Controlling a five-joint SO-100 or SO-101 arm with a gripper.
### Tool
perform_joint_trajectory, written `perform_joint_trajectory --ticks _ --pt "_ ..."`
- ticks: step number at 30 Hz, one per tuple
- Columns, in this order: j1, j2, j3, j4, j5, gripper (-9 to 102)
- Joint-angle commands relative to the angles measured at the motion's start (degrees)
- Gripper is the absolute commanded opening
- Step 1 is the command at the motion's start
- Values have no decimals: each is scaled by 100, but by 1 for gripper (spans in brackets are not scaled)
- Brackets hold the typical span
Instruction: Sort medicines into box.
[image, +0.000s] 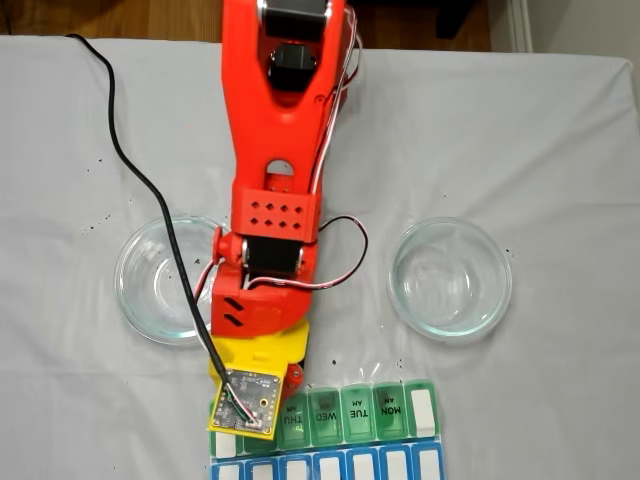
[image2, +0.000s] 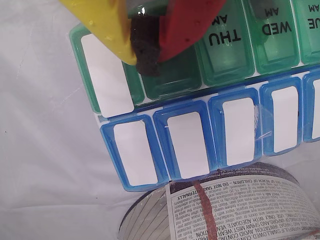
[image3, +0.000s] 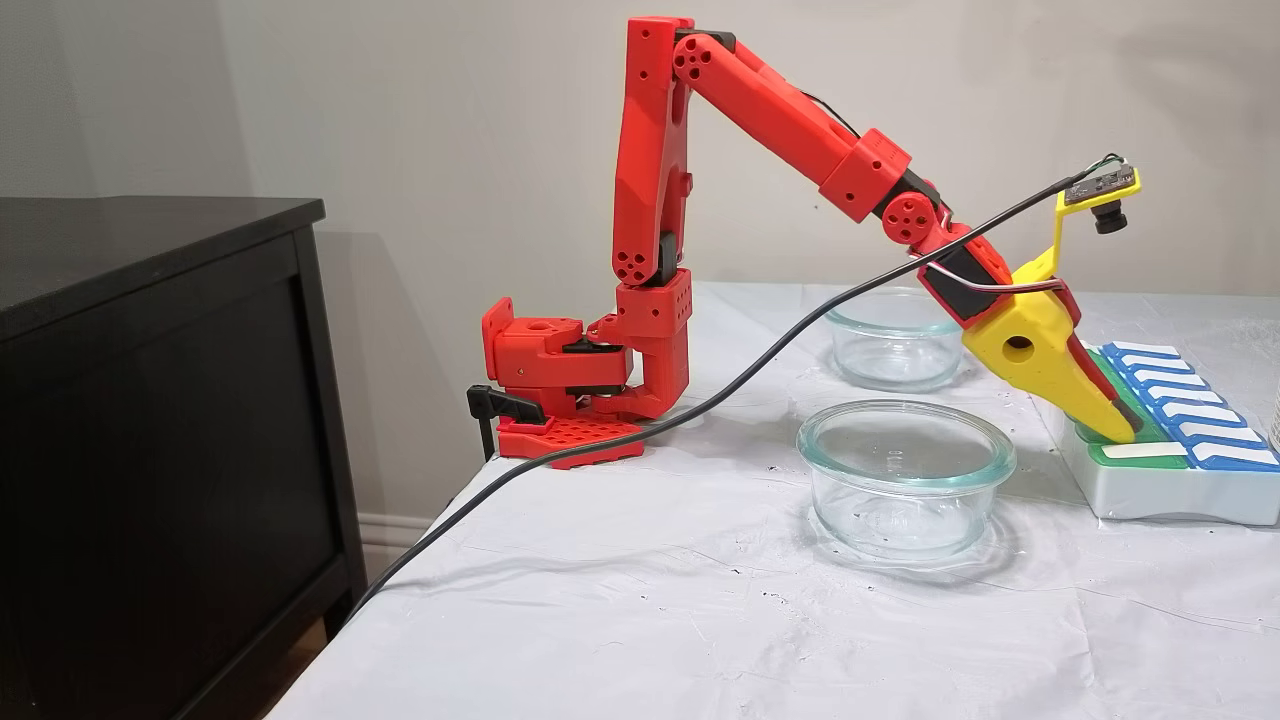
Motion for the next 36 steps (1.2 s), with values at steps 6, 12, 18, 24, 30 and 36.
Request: perform_joint_trajectory --ticks 6,12,18,24,30,36 --pt "-343 1582 404 940 220 0" --pt "-580 1934 1573 -97 -220 0" --pt "-519 2180 1485 -255 413 0" --pt "-167 3999 1441 141 2347 0" --pt "264 6135 1503 1310 4430 0" --pt "413 7752 1723 2522 5862 0"
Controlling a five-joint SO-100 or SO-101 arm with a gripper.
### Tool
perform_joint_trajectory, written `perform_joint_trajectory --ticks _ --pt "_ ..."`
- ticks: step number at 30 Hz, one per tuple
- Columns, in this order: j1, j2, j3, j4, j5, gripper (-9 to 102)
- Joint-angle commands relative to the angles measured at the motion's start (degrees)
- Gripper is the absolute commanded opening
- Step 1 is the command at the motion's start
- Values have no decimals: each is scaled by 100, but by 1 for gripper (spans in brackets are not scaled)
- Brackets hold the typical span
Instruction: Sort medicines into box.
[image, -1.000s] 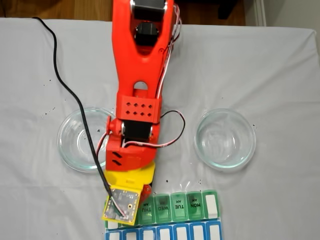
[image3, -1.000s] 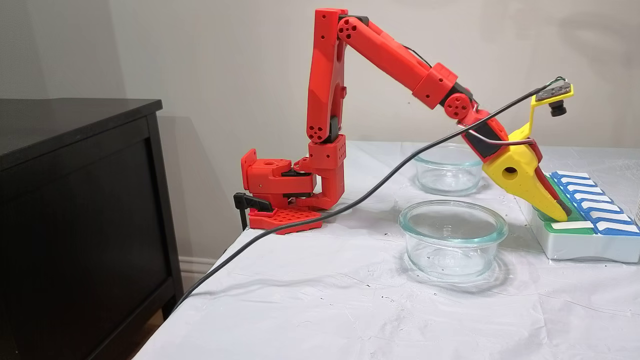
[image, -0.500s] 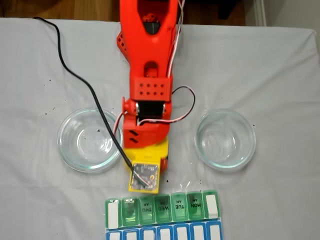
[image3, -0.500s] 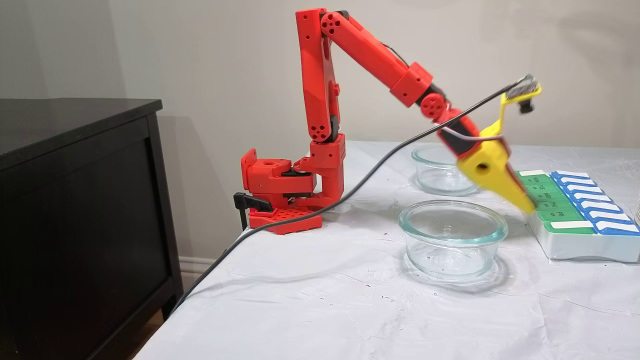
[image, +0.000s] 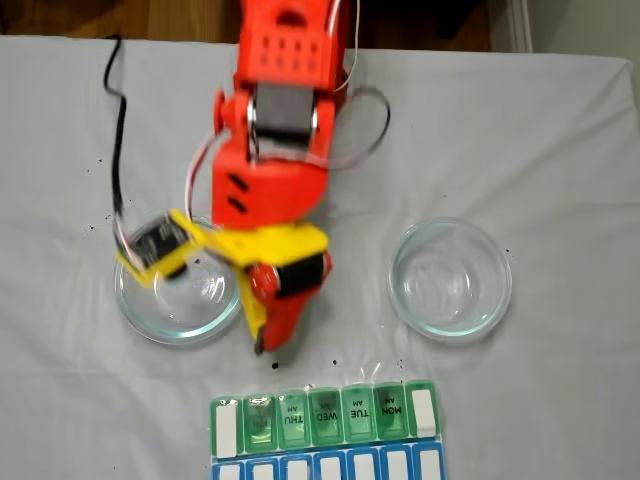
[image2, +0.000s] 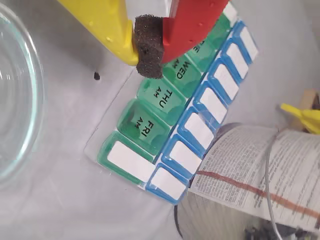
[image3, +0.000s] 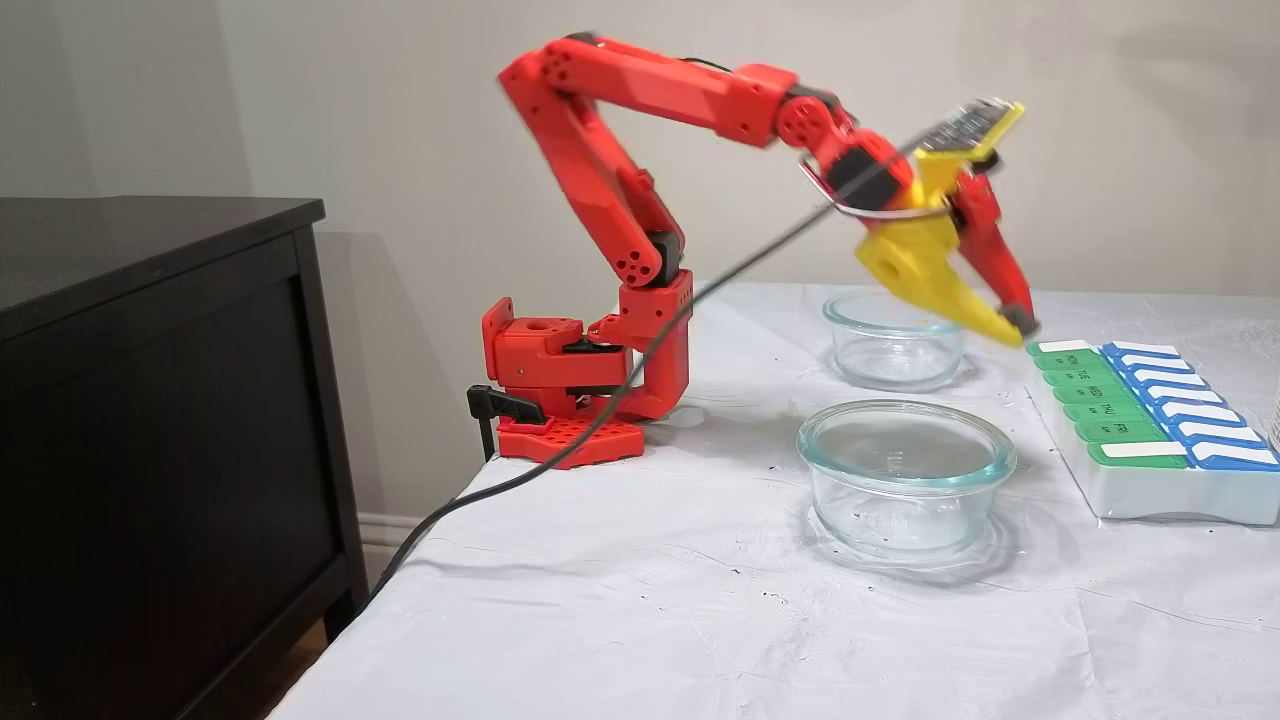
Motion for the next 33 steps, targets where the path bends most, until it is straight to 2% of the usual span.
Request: perform_joint_trajectory --ticks 1,4,7,13,17,20,24,28,33 --pt "88 1433 -26 677 1002 0" --pt "-35 1802 88 1213 1380 0" --pt "-237 2707 993 1283 1380 0" --pt "-589 2707 2021 1600 1099 0" --pt "-677 2707 2312 2329 993 0" --pt "-1116 2698 2593 3041 729 0" --pt "-1336 2689 2725 3261 888 0" --pt "-1037 2698 2725 3252 1257 0" --pt "-1055 2698 2725 3252 1230 0"
